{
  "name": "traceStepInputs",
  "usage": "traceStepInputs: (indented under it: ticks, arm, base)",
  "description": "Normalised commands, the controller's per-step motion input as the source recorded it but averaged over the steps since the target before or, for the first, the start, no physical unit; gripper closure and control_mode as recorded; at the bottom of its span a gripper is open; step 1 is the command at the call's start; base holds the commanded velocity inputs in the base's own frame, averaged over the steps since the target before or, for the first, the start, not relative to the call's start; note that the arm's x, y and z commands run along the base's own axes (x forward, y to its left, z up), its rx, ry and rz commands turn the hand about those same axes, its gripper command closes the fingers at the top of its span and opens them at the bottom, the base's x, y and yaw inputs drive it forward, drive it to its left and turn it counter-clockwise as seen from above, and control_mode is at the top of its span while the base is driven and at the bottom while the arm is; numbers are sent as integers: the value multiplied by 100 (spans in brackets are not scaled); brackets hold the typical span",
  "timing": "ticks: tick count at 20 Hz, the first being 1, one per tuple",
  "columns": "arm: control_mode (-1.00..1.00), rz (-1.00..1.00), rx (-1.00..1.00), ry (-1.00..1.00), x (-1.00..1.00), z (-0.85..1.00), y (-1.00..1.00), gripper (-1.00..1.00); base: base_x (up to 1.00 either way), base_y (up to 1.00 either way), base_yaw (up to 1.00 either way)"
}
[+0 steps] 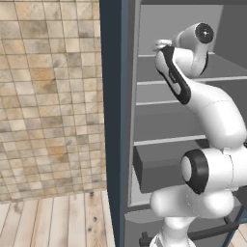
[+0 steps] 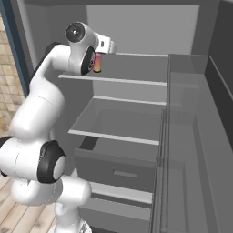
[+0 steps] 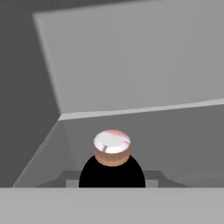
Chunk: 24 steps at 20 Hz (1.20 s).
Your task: Open the fridge, grab two sodas, and place both sodas inside the bowl with ice on the dining counter.
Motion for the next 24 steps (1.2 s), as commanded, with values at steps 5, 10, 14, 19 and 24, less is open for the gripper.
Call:
traceStepInputs:
  ticks: [5, 10, 14, 19, 24]
  arm:
    - [-100, 0, 1, -5, -53, 7, -4, 100]
    - [-100, 0, 0, 2, -59, 24, 0, 100]
    - [-100, 0, 0, 6, -67, 2, 0, 100]
    - [-100, 0, 0, 3, -84, 0, 0, 100]
    - [-100, 1, 0, 0, -100, -8, 0, 100]
  base:
    - [0, 0, 0]
    - [0, 0, 0]
    - [0, 0, 0]
    - [0, 0, 0]
    - [0, 0, 0]
